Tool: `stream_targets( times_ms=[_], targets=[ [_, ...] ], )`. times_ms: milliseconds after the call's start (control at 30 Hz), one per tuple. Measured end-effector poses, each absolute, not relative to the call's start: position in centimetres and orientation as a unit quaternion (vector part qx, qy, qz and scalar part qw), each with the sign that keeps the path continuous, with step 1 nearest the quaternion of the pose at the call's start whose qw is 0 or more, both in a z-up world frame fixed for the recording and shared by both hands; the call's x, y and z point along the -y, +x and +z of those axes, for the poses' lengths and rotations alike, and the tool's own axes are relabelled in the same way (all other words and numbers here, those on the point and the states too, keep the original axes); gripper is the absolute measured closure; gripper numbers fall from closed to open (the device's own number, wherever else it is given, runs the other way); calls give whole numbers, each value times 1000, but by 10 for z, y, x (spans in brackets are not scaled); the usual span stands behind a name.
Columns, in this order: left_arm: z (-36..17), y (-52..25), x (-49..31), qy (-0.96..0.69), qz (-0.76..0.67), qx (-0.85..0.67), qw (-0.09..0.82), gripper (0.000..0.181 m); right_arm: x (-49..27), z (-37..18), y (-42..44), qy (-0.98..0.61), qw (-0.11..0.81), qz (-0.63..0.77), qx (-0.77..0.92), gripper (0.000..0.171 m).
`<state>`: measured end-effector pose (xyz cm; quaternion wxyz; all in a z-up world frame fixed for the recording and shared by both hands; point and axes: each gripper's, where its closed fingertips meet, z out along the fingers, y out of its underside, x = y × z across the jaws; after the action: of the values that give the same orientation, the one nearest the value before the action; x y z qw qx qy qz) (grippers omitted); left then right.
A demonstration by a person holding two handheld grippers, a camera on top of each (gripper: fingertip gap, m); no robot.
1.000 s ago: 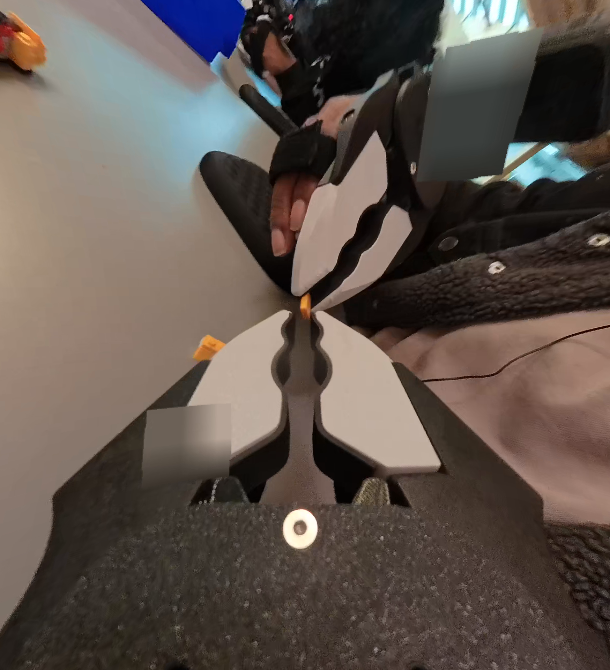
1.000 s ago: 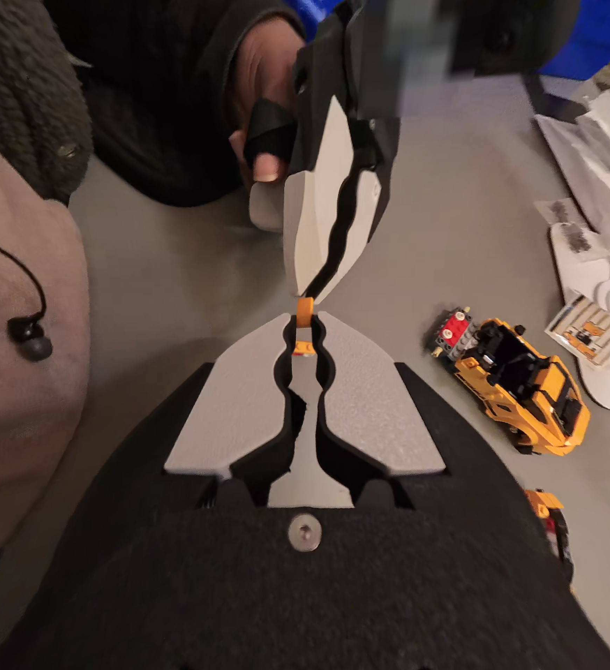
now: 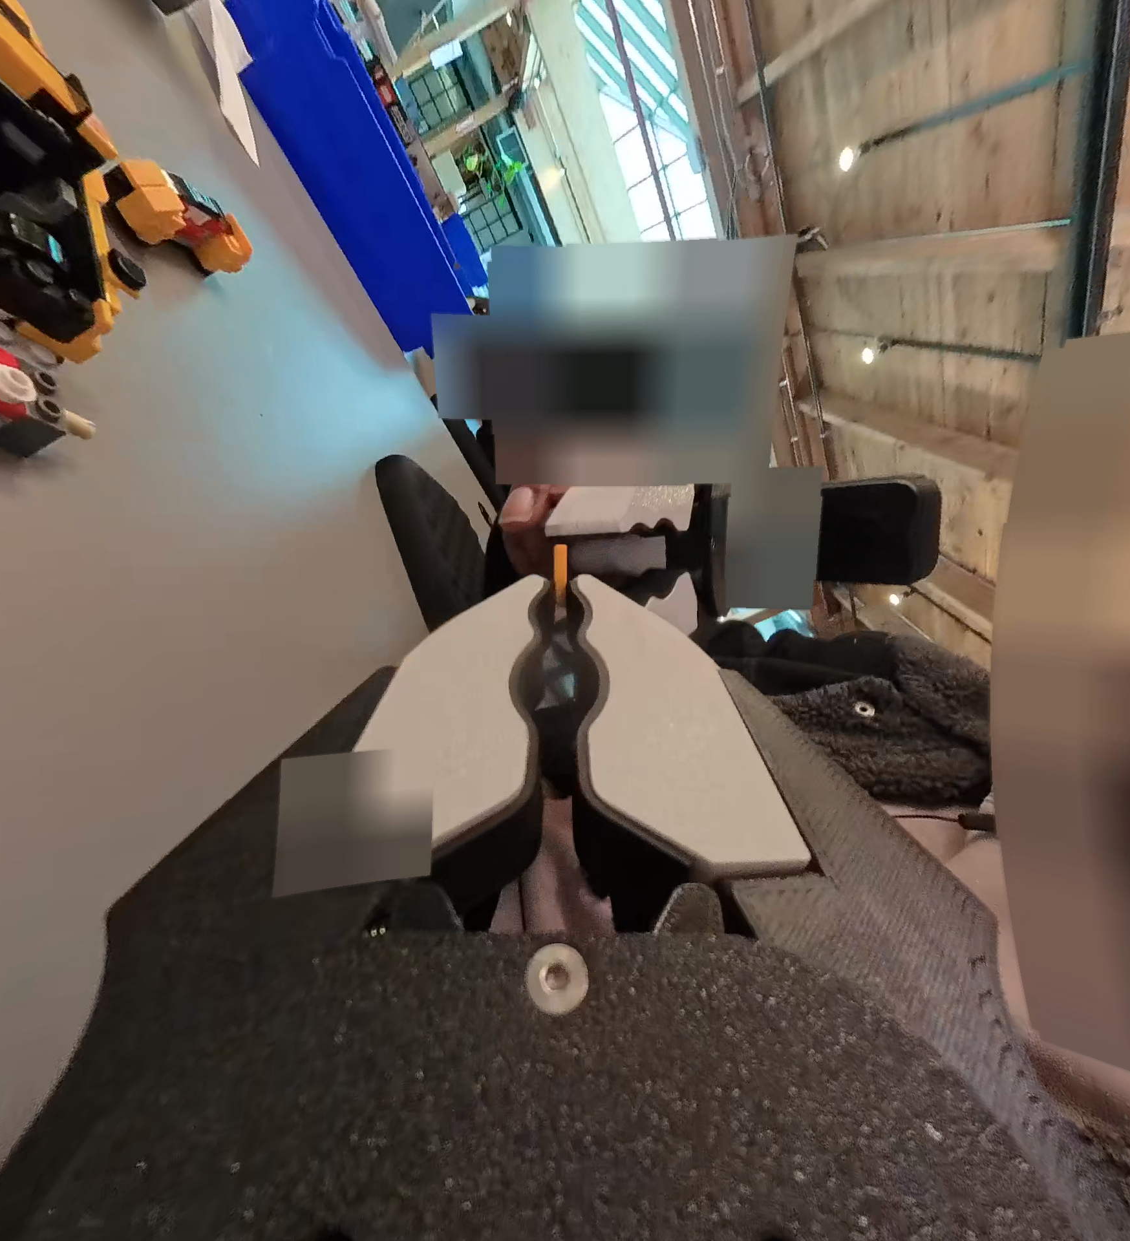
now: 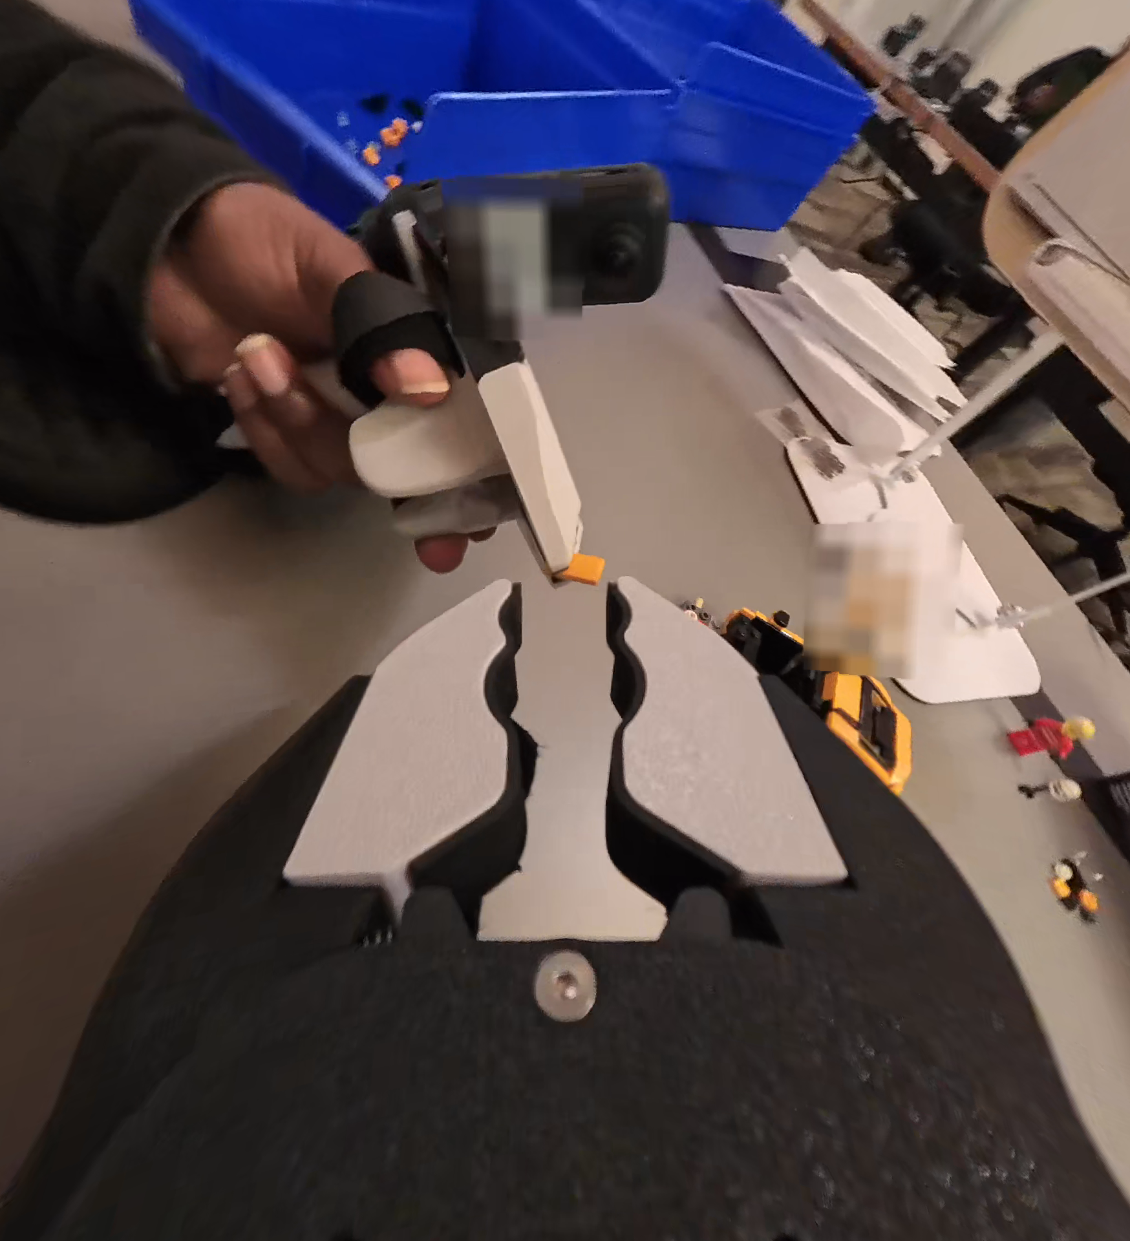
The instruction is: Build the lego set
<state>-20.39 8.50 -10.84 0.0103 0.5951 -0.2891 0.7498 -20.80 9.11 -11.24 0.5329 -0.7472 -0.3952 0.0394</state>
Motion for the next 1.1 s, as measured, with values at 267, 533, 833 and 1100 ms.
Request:
stream_targets(
  times_ms=[267,533,833,1100],
  targets=[
    [-103,-204,-80,589,761,270,19,178,-96,-107,-213,-744,560,21,363,153],
    [-116,-206,-81,603,705,369,-46,173,-78,-127,-213,-729,505,139,441,154],
    [-160,-219,-57,571,529,616,-122,179,-60,-183,-212,-760,389,184,487,154],
    [-183,-222,-40,482,414,745,-205,172,-57,-191,-213,-774,361,195,482,154]
  ],
)
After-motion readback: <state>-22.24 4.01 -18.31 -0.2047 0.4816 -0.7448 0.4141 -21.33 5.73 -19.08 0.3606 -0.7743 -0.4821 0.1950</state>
